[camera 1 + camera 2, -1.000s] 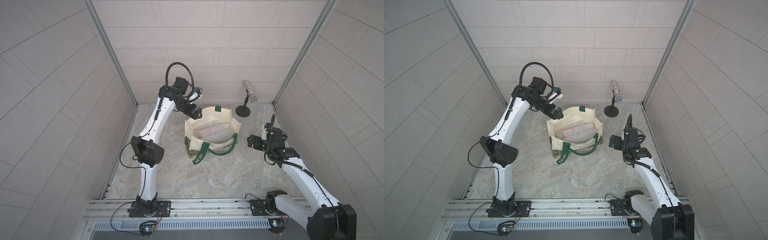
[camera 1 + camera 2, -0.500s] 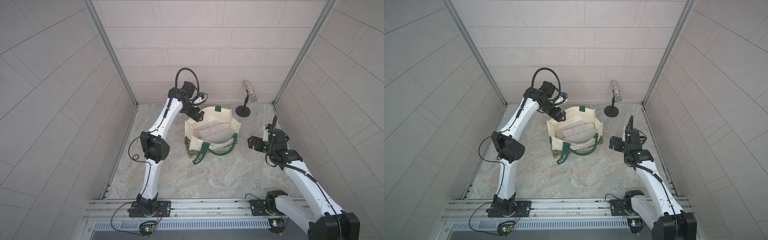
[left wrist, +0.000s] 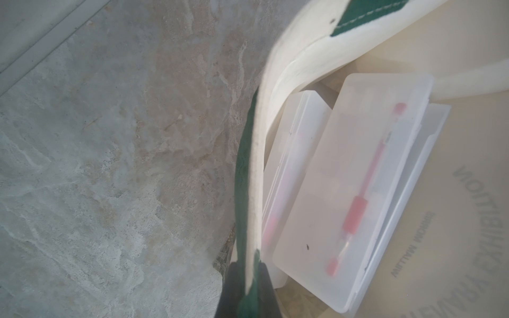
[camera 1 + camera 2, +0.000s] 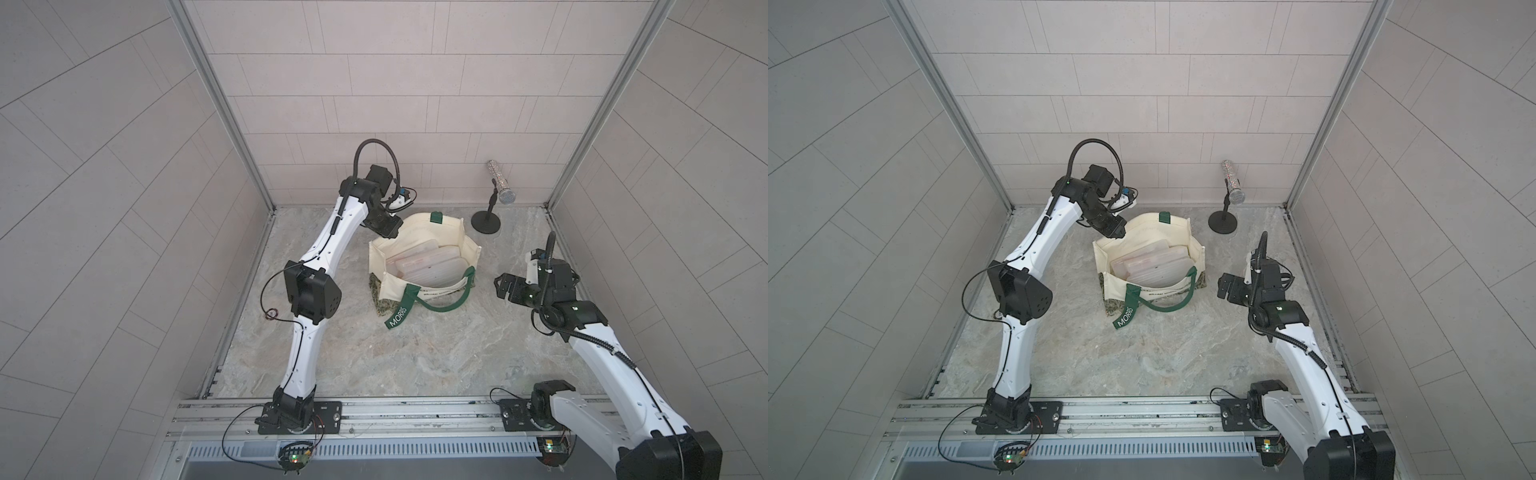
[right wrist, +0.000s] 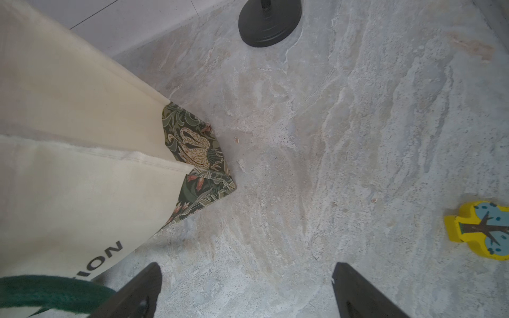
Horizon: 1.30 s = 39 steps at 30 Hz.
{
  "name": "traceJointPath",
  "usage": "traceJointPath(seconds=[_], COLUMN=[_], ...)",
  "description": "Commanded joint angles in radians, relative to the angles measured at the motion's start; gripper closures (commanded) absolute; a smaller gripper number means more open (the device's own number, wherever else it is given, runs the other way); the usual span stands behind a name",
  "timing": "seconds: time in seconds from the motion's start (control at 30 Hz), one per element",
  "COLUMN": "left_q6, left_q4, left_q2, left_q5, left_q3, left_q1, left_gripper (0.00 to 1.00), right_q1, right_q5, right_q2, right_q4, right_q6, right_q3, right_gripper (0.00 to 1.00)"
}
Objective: Take out the pencil case from the canvas bag
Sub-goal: Move the canvas bag to the center of the board, then adjust the canvas bag at the center of the board.
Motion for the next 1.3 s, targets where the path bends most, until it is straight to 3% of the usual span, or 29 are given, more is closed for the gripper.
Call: traceJointPath(seconds=[0.0, 0.1, 0.23, 0.4, 0.63, 0.73, 1.0, 1.27], left_q6=[-0.005, -0.025, -0.112, -0.201, -0.268, -0.263, -0.199, -0.219], left_q4=[0.0, 0.01, 0.046, 0.135, 0.141, 0.13, 0.126, 0.208], left_q2=[-0.003, -0.015, -0.04, -0.089, -0.093, -0.098, -0.138, -0.19], left_q5=[0.006, -0.009, -0.145, -0.014, 0.173, 0.223, 0.223, 0.146], left_q3=[0.011, -0.013, -0.027, -0.12, -0.134, -0.136, -0.142, -0.142], left_q1=[-0.001, 0.002, 0.022, 0.103, 0.222, 0.26, 0.289, 0.306], left_gripper=[1.0, 1.0, 1.0, 1.0, 1.0, 1.0, 1.0, 1.0], right_q1=[0.002, 0.004, 0.009, 0.067, 0.409, 0.514, 0.656, 0.697], right_q5=[-0.04, -0.065, -0.069, -0.074, 0.111, 0.17, 0.203, 0.289], right_q2=[-0.022, -0.032, -0.036, -0.009, 0.06, 0.135, 0.457, 0.737], right_q4=[-0.019, -0.039, -0.067, -0.05, 0.124, 0.176, 0.214, 0.237], right_q6=[0.012, 0.022, 0.05, 0.093, 0.142, 0.122, 0.15, 0.333], right_q3=[0.04, 0.07, 0.121, 0.178, 0.229, 0.29, 0.596, 0.871], right_gripper=[0.0, 0.01, 0.0, 0.0, 0.0, 0.0, 0.01, 0.0])
